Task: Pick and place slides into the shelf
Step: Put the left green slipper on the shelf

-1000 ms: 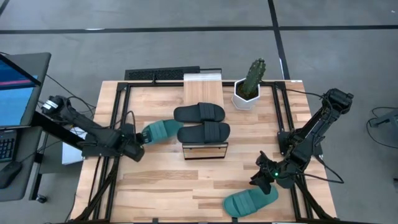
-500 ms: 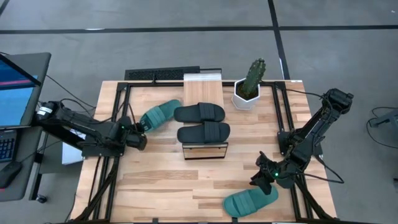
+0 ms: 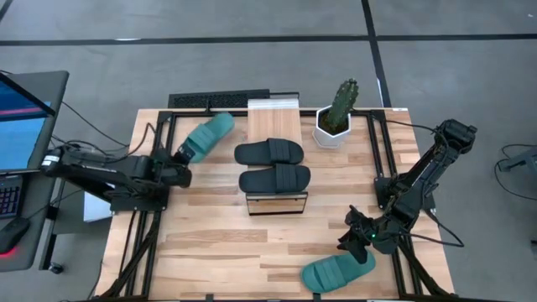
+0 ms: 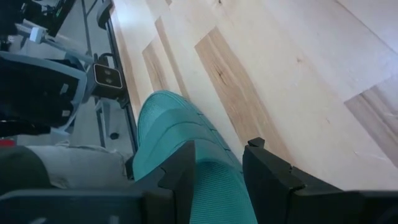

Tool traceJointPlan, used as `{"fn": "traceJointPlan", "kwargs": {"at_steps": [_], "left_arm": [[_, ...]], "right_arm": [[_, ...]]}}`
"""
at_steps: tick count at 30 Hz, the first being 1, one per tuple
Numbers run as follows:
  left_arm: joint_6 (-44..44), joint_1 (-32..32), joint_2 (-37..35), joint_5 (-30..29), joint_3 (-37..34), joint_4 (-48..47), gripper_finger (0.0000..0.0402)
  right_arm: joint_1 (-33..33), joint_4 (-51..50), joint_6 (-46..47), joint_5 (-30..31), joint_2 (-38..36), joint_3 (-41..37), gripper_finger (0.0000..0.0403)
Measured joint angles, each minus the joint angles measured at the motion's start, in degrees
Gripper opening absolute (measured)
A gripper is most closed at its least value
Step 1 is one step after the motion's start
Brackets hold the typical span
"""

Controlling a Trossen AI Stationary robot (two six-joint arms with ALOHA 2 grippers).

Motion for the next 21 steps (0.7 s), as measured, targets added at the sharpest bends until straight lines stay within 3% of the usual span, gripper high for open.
{"fn": "traceJointPlan", "kwargs": {"at_steps": [3, 10, 15, 21], "left_arm": [[2.2, 1.2, -1.6, -2.7, 2.7, -2.3, 0.0007], [8.0, 2.5, -2.1, -7.0, 17.3, -20.3, 0.0007], [15.8, 3.2, -2.2, -11.0, 26.6, -23.4, 0.0007], [25.0, 5.5, -2.2, -11.2, 32.2, -20.7, 0.0007]], "right_arm": [[0.0, 0.0, -0.4, 0.0, 0.0, 0.0, 0.0121], [0.0, -0.1, -1.7, 0.2, 0.0, 0.0, 0.012], [0.0, -0.6, -1.8, 0.4, 0.0, 0.0, 0.012], [-0.6, -0.7, -1.8, 0.6, 0.0, 0.0, 0.012]]}}
